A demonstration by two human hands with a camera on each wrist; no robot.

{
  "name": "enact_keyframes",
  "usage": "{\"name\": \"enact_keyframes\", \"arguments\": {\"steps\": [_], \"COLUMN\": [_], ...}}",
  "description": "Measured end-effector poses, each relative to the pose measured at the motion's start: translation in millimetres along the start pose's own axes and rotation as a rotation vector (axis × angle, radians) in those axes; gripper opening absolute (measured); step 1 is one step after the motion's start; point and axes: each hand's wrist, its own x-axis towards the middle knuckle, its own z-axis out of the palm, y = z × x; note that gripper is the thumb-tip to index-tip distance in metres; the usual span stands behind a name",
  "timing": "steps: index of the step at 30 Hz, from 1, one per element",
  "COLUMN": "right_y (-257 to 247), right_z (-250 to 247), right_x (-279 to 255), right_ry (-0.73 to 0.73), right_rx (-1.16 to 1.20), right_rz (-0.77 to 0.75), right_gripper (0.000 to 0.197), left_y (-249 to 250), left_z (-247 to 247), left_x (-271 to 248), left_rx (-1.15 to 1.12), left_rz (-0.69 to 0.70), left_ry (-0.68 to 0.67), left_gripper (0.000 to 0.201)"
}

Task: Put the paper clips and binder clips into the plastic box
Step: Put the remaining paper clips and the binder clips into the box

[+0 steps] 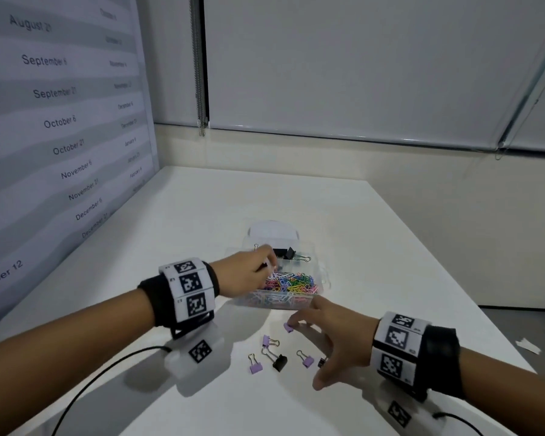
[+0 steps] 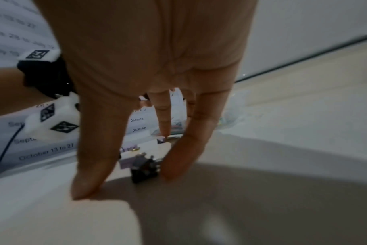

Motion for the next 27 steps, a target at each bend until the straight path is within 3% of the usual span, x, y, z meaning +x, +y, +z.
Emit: {"name": "enact_keyframes", "arguments": {"steps": [7, 13, 16, 20, 24, 27], "right_y": [-21.9, -25.7, -25.6, -23.0, -18.9, -16.8], "right_z": [-0.6, 2.4, 0.4, 1.7, 3.1, 3.5], "right_x": [27.0, 39.4, 38.8, 37.2, 33.6, 29.9], "right_ry": [-0.017, 0.025, 0.048, 0.063, 0.055, 0.057], "right_rx": [0.025, 0.039, 0.068, 0.107, 0.131, 0.141], "right_rz": [-0.05, -0.126, -0.156, -0.114, -0.088, -0.062], "right_gripper": [0.079, 0.047, 0.033, 0.023, 0.019, 0.017], "left_y": [0.9, -11.3, -19.5, -16.8, 2.0, 9.6], "left_z": [-20.1, -25.5, -27.2, -27.8, -17.7, -2.2], "left_x": [47.0, 69.2, 68.1, 47.4, 6.8, -21.4], "left_rx": [-0.017, -0.023, 0.036, 0.023, 0.104, 0.186], "left_rz": [-0.131, -0.211, -0.204, -0.093, 0.061, 0.059], "left_ry": [0.145, 0.152, 0.124, 0.191, 0.071, -0.107], "left_gripper": [0.029, 0.035, 0.038, 0.032, 0.011, 0.023]}}
